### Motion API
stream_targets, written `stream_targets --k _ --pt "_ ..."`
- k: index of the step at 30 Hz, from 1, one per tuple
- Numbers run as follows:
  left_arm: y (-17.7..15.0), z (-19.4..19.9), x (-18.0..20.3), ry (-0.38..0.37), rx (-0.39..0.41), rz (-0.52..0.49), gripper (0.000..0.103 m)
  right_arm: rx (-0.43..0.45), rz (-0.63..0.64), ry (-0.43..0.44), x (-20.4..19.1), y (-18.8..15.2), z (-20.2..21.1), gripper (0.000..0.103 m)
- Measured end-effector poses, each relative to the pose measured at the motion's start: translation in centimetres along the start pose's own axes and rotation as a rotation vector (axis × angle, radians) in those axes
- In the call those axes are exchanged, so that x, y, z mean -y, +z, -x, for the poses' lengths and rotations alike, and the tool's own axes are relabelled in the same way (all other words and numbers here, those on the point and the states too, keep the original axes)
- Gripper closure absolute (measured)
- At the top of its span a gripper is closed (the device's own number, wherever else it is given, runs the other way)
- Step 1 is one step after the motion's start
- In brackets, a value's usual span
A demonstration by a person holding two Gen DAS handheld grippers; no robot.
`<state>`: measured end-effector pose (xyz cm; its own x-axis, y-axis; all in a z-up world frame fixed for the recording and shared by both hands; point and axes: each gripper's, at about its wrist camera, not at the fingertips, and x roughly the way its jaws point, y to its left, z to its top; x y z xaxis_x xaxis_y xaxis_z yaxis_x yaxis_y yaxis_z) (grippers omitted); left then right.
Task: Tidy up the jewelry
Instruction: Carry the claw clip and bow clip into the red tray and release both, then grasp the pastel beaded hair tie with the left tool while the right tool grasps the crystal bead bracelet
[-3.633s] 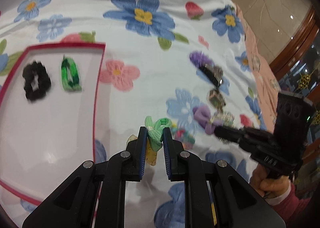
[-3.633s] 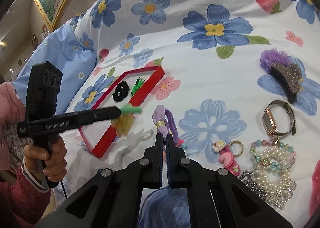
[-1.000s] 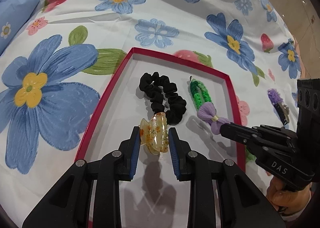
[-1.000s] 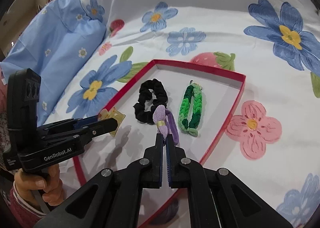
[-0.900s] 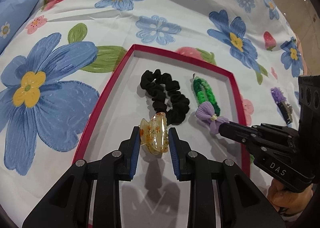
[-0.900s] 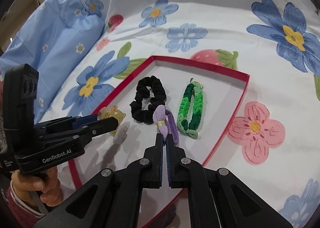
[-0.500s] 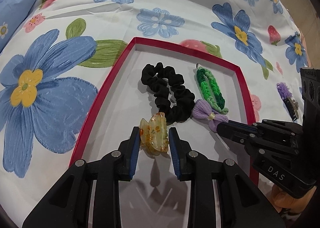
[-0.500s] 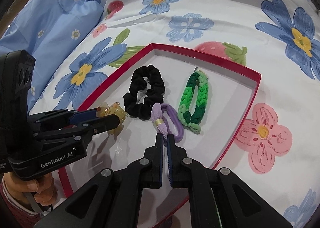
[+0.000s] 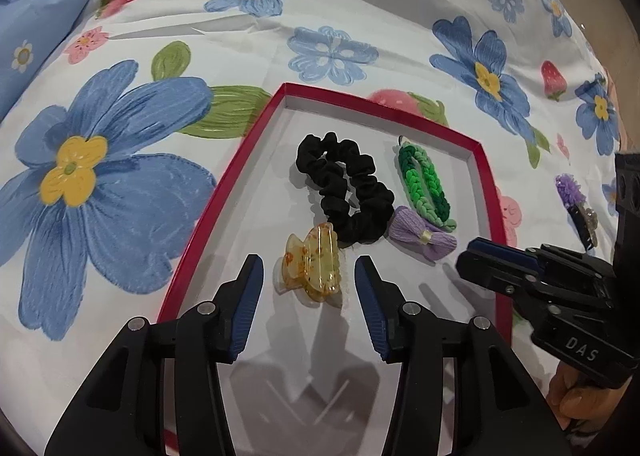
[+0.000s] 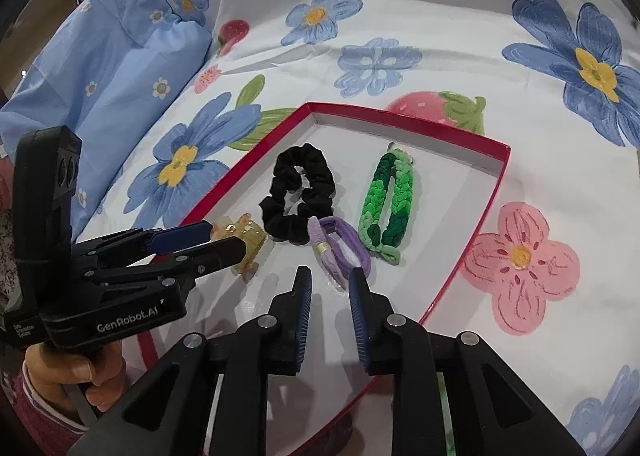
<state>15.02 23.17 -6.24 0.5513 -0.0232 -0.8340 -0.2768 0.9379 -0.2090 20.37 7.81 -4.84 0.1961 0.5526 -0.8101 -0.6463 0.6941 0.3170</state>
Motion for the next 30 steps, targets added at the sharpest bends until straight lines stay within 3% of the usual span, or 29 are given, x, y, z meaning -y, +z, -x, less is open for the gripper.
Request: stream_targets --k 5,9,12,15,30 --pt "-0.9 2.0 0.5 -0.022 0.027 0.024 0.051 0.067 -0.022 0.028 0.0 -0.8 2.9 0.08" --pt "-2.1 3.9 1.4 -0.055 0.051 0.039 0.045 0.112 -0.061 0.037 0.6 -1.9 5.5 0.071" --pt "-2.9 5.0 2.1 -0.075 0.063 0.044 0.042 0.137 -0.087 0.034 1.2 -3.0 7.3 0.071" --pt "-3.8 5.8 3.3 -0.109 0.061 0.041 0.042 0.18 -0.124 0.019 2.1 -4.7 9.7 0.065" --pt "-6.9 7.7 10.7 -0.205 0.037 -0.073 0.041 0.259 -0.261 -0.097 7.8 -12.4 18.1 0.062"
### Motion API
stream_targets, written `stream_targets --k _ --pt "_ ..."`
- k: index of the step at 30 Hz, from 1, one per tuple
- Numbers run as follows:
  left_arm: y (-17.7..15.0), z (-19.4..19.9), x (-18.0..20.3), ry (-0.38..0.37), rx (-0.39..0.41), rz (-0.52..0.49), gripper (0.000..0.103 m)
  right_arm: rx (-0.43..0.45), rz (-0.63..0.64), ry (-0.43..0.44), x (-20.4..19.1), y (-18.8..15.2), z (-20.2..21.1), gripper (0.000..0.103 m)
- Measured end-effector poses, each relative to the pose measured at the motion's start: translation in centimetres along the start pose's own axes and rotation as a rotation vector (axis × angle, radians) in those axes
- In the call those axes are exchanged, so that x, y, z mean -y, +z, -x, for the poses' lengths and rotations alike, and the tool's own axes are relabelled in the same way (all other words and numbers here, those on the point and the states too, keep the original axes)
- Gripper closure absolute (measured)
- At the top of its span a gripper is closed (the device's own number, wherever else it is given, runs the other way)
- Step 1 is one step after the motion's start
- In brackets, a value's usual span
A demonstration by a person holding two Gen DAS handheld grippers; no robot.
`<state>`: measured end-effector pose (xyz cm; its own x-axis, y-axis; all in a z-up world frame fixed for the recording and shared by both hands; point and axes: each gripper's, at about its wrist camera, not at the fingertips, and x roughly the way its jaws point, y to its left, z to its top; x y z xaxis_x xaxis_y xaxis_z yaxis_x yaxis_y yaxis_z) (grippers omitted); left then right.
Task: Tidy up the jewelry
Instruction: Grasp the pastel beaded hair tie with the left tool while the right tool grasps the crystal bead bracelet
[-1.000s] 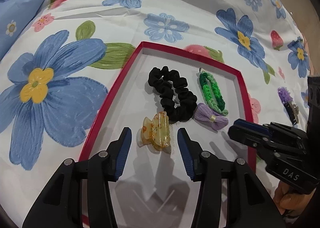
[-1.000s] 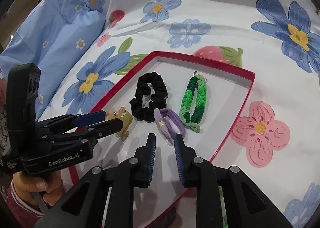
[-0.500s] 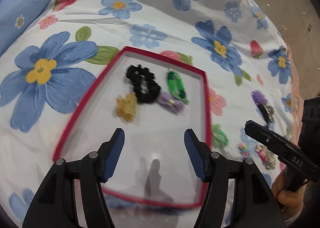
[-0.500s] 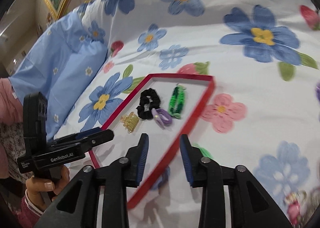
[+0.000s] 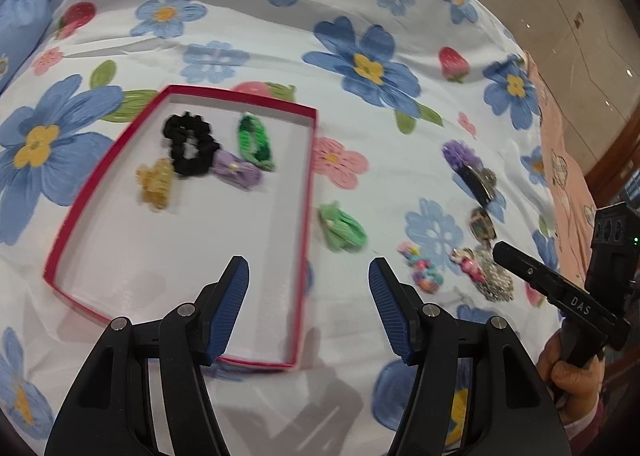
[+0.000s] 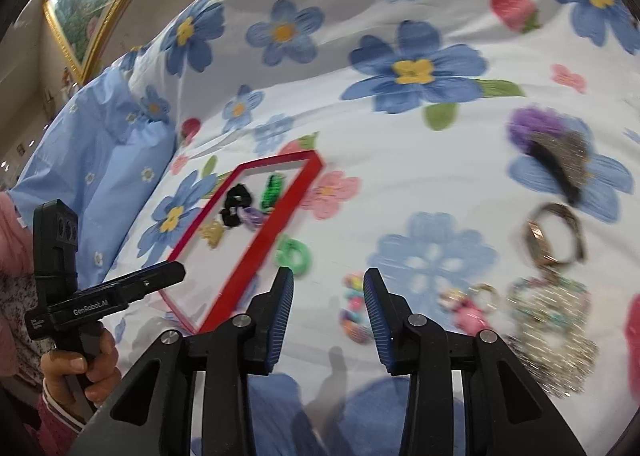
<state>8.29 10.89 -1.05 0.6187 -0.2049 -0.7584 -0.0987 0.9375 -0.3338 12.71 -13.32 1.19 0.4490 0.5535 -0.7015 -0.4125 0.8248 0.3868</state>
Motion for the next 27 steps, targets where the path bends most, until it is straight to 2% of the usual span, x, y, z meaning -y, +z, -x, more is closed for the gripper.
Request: stream_targets --k 14,22,27 --pt "-1.7 -2.8 5.3 -0.049 -0.082 -0.087 0.041 0.016 -0.081 -0.103 5.7 -3.2 4.0 0.062" --pt "-1.6 -5.4 9.0 -0.071 -0.14 -0.164 0.041 0.031 -0.136 -0.161 9.0 -3.0 5.2 0.062" --pt "-1.4 -7.2 10.7 -0.081 -0.168 -0.193 0.039 0.05 -0.174 -0.23 11.7 -2.1 5.6 0.061"
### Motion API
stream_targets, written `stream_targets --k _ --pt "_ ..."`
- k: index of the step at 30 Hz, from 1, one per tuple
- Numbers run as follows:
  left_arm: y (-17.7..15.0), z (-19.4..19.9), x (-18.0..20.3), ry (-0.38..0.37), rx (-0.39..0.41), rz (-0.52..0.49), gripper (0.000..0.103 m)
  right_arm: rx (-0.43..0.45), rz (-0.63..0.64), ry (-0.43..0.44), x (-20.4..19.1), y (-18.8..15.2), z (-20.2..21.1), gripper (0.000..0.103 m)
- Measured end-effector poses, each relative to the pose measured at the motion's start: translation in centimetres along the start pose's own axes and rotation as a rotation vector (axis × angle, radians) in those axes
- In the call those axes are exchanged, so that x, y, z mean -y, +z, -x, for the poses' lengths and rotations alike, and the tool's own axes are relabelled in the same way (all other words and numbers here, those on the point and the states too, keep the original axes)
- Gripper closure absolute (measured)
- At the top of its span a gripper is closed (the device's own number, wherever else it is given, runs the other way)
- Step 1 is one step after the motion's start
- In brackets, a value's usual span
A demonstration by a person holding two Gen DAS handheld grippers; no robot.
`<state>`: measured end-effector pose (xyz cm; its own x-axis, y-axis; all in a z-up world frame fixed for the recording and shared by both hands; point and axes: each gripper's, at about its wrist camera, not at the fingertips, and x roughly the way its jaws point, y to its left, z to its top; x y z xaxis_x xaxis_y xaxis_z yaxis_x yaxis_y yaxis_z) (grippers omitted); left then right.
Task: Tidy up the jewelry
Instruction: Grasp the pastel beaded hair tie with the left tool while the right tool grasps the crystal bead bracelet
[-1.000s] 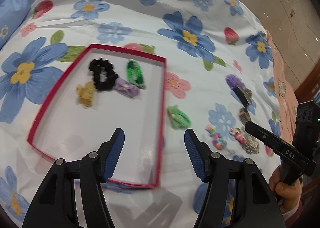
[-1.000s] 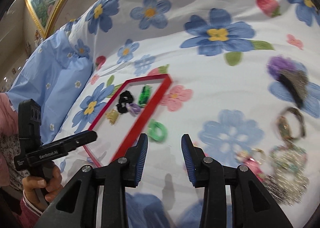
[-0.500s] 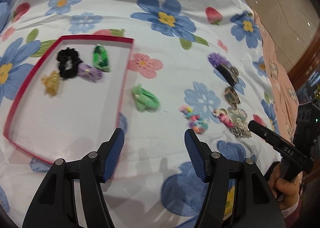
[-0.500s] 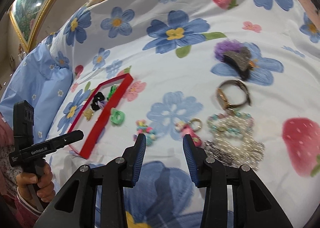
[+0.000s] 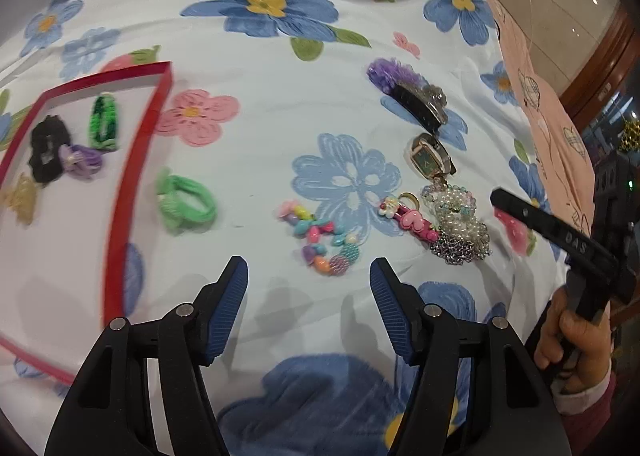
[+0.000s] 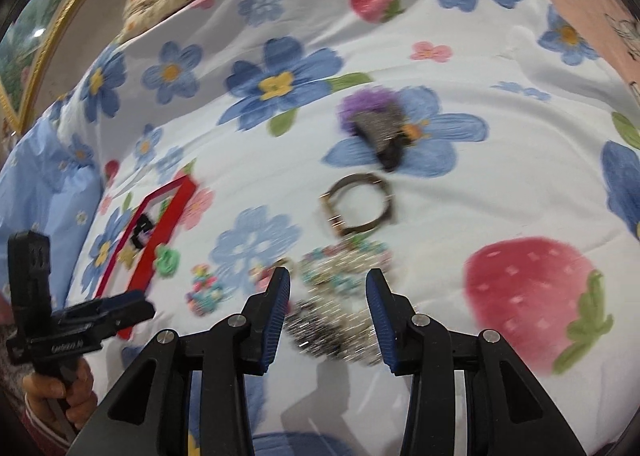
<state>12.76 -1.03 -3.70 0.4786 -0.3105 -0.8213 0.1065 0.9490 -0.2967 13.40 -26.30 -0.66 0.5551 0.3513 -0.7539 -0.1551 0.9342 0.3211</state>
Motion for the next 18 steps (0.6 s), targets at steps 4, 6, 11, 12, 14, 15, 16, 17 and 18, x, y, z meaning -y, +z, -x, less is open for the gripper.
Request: stream_targets --k 4,6,11,12,14,15,16,17,18 --pt "0.5 -1.8 0.9 0.0 -0.024 -0.019 0.039 -0.007 -0.027 -0.033 1.7 1.0 -0.9 0.062" --pt "0.6 -2.7 1.1 0.004 -0.038 -0.026 0.039 -0.029 -0.04 -0.045 2.5 1.2 -2.0 0.063" --pt "0.8 -4.5 1.0 0.028 -0.061 -0.035 0.04 -0.089 -0.059 -0.032 3.1 1.1 -4.2 0.07" --pt "0.8 -4.8 1.1 0.036 -0.057 -0.045 0.044 -0.099 -0.056 -0.032 3.0 1.0 -4.5 0.073" --pt "0.8 -5.0 1.4 0.06 -0.051 -0.072 0.055 -0.098 -0.058 -0.018 3.1 0.9 -4.7 0.085" --pt "0.8 -5.0 1.4 0.064 -0.05 -0.081 0.066 -0.095 -0.063 -0.008 3.1 0.8 -4.7 0.093" --pt "0.9 -5.0 1.4 0.06 -0.049 -0.083 0.072 -0.092 -0.068 0.002 3.2 0.8 -4.6 0.093" --pt "1.0 -5.0 1.2 0.049 -0.049 -0.081 0.08 -0.09 -0.068 0.004 3.2 0.8 -4.6 0.093" --pt "1.1 -5.0 1.1 0.036 -0.05 -0.078 0.082 -0.085 -0.063 0.004 3.1 0.8 -4.5 0.095"
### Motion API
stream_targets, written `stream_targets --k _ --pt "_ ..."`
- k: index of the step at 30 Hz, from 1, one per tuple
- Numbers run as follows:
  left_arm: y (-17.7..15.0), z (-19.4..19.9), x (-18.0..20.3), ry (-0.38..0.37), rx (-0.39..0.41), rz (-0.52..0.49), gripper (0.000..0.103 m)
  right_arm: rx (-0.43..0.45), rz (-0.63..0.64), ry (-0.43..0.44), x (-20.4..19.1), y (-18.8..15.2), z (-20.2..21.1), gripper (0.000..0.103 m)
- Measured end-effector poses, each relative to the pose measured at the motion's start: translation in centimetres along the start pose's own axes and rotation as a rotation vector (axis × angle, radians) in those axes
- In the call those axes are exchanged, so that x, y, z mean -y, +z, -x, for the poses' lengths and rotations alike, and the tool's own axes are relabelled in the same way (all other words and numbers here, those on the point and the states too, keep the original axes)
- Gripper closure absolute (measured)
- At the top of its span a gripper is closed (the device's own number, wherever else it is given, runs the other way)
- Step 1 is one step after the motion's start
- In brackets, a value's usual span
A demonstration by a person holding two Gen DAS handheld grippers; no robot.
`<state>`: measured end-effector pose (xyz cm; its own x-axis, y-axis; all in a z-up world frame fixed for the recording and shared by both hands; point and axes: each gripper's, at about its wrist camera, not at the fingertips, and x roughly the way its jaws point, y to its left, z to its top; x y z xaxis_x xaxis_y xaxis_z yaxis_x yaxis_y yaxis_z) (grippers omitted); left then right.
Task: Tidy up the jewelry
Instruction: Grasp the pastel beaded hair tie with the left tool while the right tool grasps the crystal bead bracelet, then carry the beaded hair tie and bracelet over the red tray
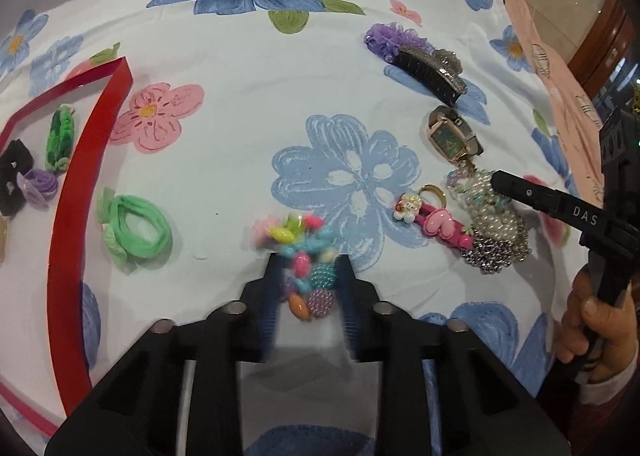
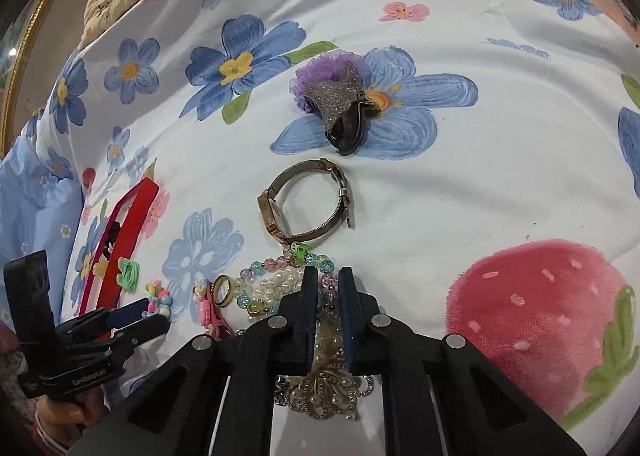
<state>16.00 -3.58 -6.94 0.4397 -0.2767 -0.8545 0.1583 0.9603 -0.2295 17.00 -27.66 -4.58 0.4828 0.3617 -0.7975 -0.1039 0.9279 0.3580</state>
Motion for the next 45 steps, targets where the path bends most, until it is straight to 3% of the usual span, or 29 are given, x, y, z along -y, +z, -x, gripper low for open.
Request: stream_targets --k 16,33,45 --pt "-1.2 6.0 -1.7 -0.058 0.112 0.042 0.083 0.126 0.109 0.098 -6.5 1.6 4.5 0.096" --pt "-3.7 12.4 -9.3 0.007 0.24 0.191 0.083 0.071 0.245 0.243 -16.2 -0.2 2.8 0.096" --pt "-5.2 14.8 -14.6 0.06 0.282 0.284 0.083 0.026 0.324 0.317 -22.2 -1.0 0.7 0.096"
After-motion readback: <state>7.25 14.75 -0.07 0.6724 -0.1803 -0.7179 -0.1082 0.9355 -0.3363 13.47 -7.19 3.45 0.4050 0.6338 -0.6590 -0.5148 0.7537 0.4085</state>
